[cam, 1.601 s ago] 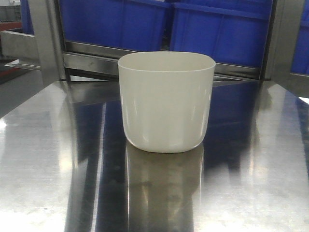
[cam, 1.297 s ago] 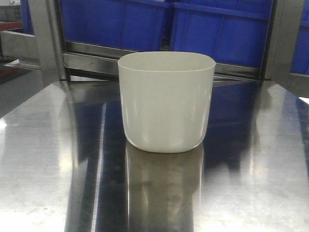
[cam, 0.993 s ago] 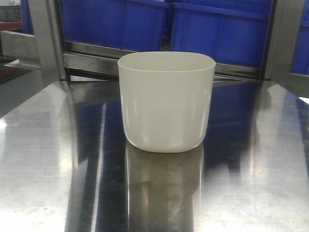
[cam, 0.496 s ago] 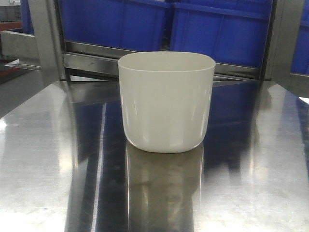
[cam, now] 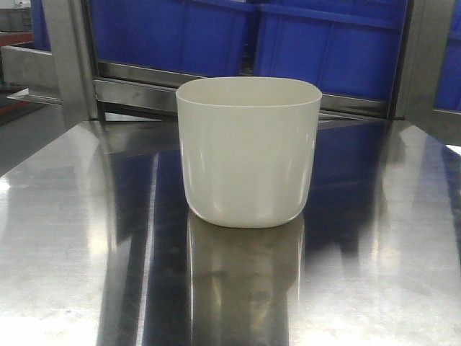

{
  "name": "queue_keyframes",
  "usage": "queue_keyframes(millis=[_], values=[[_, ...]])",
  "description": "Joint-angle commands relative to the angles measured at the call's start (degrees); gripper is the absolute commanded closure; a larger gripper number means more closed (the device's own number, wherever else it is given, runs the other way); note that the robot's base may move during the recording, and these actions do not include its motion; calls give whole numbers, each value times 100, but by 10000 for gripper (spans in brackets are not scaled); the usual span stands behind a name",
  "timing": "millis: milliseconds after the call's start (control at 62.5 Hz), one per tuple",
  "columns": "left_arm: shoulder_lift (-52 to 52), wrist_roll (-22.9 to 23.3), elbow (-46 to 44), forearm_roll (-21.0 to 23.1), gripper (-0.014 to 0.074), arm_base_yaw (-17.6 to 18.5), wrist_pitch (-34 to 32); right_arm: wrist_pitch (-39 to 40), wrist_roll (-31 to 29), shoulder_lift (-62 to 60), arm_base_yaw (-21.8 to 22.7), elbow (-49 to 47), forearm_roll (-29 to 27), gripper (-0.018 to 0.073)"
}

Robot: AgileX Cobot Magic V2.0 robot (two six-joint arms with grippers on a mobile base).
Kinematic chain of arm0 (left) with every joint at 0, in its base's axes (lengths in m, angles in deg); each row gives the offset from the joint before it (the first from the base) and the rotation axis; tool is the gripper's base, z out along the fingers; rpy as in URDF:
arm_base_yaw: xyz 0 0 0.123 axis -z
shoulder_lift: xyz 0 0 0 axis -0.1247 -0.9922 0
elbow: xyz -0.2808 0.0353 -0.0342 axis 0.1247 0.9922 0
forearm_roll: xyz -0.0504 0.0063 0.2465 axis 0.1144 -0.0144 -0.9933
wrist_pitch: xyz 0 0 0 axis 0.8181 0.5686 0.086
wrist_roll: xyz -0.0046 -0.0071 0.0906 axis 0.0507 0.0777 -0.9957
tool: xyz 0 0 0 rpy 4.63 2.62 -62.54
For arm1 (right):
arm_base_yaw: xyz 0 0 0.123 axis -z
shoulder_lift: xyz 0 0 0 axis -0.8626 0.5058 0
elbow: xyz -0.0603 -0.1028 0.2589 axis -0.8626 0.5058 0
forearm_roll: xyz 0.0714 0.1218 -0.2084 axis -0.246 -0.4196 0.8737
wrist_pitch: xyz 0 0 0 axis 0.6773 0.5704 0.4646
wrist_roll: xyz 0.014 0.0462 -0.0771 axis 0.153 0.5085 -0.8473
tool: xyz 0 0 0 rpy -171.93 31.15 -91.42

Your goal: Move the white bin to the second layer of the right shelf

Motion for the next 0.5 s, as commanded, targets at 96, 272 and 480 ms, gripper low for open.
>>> queue_keyframes(millis=[96,272,480], values=[[76,43,190,29,512,19,-499,517,-34,-110,21,-93,6,503],[76,43,190,29,512,19,-499,731,-34,-110,21,-93,6,503],[76,43,190,29,512,19,-499,30,-29,641,21,-577,6,503]])
